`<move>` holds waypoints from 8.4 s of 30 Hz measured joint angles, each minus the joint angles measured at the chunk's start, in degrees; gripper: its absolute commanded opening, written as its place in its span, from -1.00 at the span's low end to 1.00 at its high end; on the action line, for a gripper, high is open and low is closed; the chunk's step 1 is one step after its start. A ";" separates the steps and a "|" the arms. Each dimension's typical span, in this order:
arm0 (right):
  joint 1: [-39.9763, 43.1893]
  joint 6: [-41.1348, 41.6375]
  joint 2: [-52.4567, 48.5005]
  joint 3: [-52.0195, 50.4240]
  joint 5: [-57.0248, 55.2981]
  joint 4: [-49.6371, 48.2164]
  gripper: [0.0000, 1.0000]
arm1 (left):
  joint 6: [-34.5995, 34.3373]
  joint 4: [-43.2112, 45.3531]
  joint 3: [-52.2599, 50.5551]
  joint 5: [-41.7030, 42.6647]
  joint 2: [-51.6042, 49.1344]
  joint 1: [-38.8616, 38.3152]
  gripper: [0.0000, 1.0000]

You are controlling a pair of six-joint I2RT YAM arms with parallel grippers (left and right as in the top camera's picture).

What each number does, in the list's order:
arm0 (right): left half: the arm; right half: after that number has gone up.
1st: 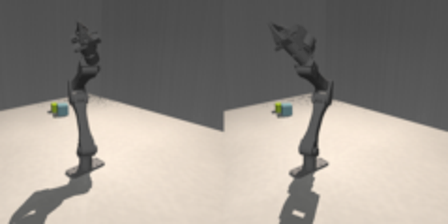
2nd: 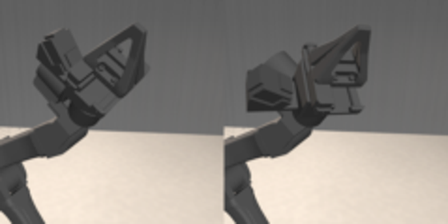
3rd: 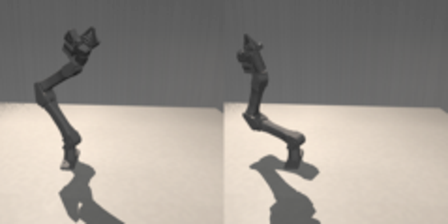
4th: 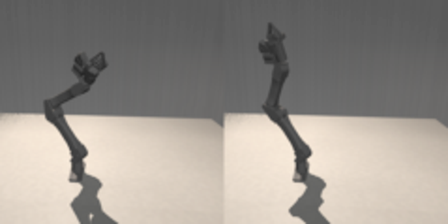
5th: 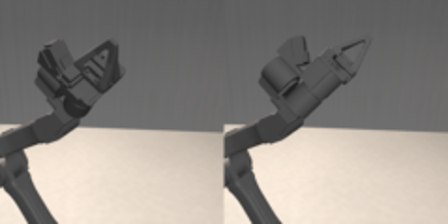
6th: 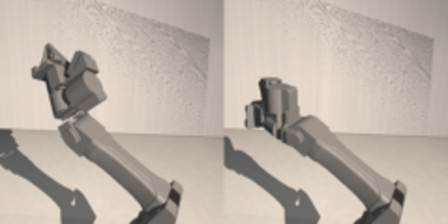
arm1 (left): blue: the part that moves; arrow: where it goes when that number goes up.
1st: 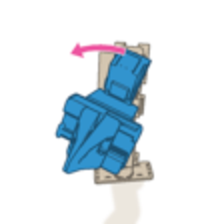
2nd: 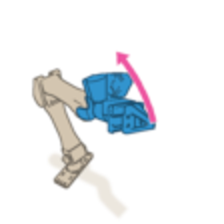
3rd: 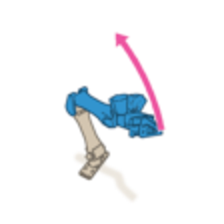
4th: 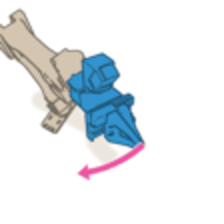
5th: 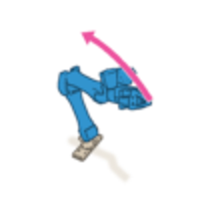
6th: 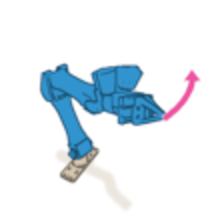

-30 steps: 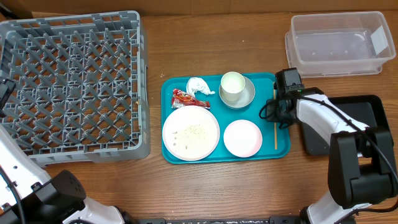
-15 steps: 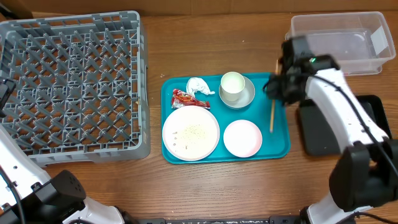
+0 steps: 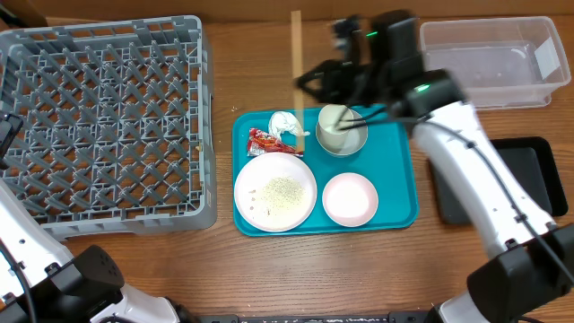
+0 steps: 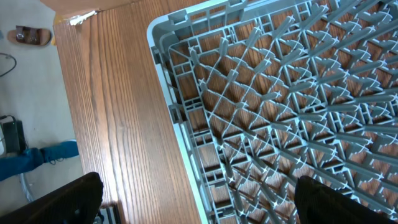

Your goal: Sort waste into correct bins and load items into the dishwasher

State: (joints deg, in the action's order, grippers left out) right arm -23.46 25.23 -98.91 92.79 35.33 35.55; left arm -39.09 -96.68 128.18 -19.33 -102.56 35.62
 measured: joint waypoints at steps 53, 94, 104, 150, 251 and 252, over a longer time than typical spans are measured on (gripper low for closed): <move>-1.92 1.01 -5.25 0.59 -13.55 2.99 0.20 | 0.00 0.02 0.00 0.02 0.00 0.00 0.99; 48.09 0.07 6.16 3.98 -30.84 31.10 0.99 | 0.00 0.00 0.00 0.00 0.00 0.00 1.00; 49.31 0.04 6.16 3.98 -30.82 31.15 0.99 | 0.00 1.31 0.00 0.13 0.00 0.00 1.00; 49.31 0.07 6.16 3.98 -30.80 31.15 0.99 | 12.04 28.61 -15.39 24.55 -25.14 -89.22 -0.27; 49.31 0.02 6.16 3.98 -30.80 31.17 0.99 | 57.70 1.09 34.14 108.72 -57.88 -1.01 -0.74; 49.31 0.04 6.16 3.98 -30.82 31.12 1.00 | 57.70 0.87 34.14 108.69 -57.88 -1.01 -0.66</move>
State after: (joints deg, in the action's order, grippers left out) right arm 25.85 25.28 -92.75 96.77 4.51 66.67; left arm 18.61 -95.81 162.32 89.36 -160.44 34.61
